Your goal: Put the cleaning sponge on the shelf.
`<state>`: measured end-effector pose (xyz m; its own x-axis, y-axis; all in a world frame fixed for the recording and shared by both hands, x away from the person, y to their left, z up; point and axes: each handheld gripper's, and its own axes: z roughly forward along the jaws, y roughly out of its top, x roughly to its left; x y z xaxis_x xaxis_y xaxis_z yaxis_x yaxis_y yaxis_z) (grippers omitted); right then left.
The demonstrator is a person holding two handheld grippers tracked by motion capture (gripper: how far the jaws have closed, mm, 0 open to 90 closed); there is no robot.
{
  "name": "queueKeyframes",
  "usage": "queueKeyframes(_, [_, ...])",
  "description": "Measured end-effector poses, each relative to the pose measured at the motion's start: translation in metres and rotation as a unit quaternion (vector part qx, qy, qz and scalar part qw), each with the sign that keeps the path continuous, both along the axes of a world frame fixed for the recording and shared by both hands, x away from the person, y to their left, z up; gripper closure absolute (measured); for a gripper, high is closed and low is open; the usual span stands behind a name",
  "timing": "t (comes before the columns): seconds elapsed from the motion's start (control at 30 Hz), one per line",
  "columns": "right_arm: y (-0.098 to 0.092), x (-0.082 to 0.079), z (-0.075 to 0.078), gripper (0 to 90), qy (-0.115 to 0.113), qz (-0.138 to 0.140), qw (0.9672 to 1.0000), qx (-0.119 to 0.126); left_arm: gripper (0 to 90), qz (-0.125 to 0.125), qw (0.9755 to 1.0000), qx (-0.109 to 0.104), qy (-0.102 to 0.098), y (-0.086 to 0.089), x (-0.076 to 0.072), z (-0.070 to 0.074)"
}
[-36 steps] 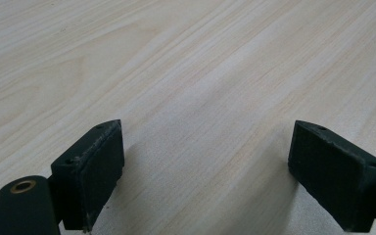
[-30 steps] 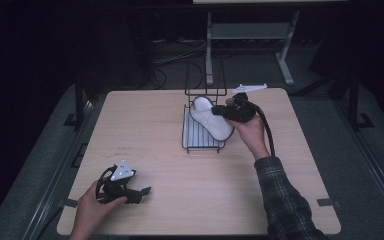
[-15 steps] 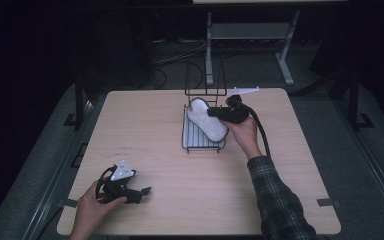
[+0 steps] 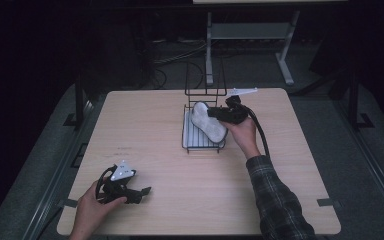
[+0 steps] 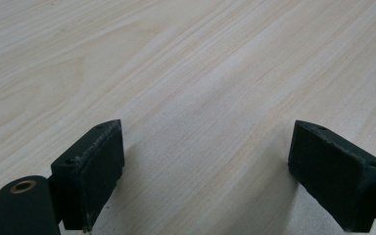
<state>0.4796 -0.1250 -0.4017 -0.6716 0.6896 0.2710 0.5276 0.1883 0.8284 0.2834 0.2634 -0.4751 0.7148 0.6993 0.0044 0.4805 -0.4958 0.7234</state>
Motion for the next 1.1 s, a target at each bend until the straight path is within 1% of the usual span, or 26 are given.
queueKeyframes(0.3, [0.001,0.001,-0.002,72.8,-0.001,0.0,1.0,-0.004,12.8,0.0,1.0,0.0,0.0,0.0,0.0,0.0])
queueKeyframes(0.4, [0.001,0.0,-0.001,69.9,-0.002,-0.001,0.9999,-0.013,12.8,0.0,1.0,0.0,0.0,0.0,0.0,0.0])
queueKeyframes(0.53, [0.0,0.0,-0.001,64.9,0.0,-0.002,0.9999,-0.017,12.8,0.0,1.0,0.0,0.0,0.0,0.0,0.0])
queueKeyframes(0.6, [0.0,0.0,-0.001,63.5,-0.003,-0.004,0.9997,-0.022,12.8,0.0,1.0,0.0,0.0,0.0,0.0,0.0])
queueKeyframes(0.77, [-0.003,-0.001,0.001,56.6,-0.008,-0.011,0.9996,-0.025,12.8,0.0,1.0,0.0,0.0,0.0,0.0,0.0])
queueKeyframes(0.87, [-0.006,-0.002,0.002,55.9,-0.001,-0.012,0.9996,-0.027,12.8,0.0,1.0,0.0,0.0,0.0,0.0,0.0])
queueKeyframes(0.9, [-0.007,-0.003,0.003,56.2,-0.002,-0.011,0.9995,-0.028,12.8,0.0,1.0,0.0,0.0,0.0,0.0,0.0])
queueKeyframes(0.97, [-0.01,-0.005,0.004,60.5,-0.003,-0.008,0.9995,-0.032,12.8,0.0,1.0,0.0,0.0,0.0,0.0,0.0])
queueKeyframes(1.0, [-0.012,-0.005,0.004,65.9,-0.003,-0.005,0.9993,-0.037,12.8,0.0,1.0,0.0,0.0,0.0,0.0,0.0])
queueKeyframes(1.03, [-0.013,-0.006,0.005,69.2,-0.005,-0.001,0.9991,-0.041,12.8,0.0,1.0,0.0,0.0,0.0,0.0,0.0])
queueKeyframes(1.07, [-0.014,-0.007,0.005,71.7,-0.001,-0.002,0.999,-0.044,12.8,0.0,1.0,0.0,0.0,0.0,0.0,0.0])
queueKeyframes(1.1, [-0.017,-0.007,0.004,76.7,0.0,-0.001,0.9987,-0.051,12.8,0.0,1.0,0.0,0.0,0.0,0.0,0.0])
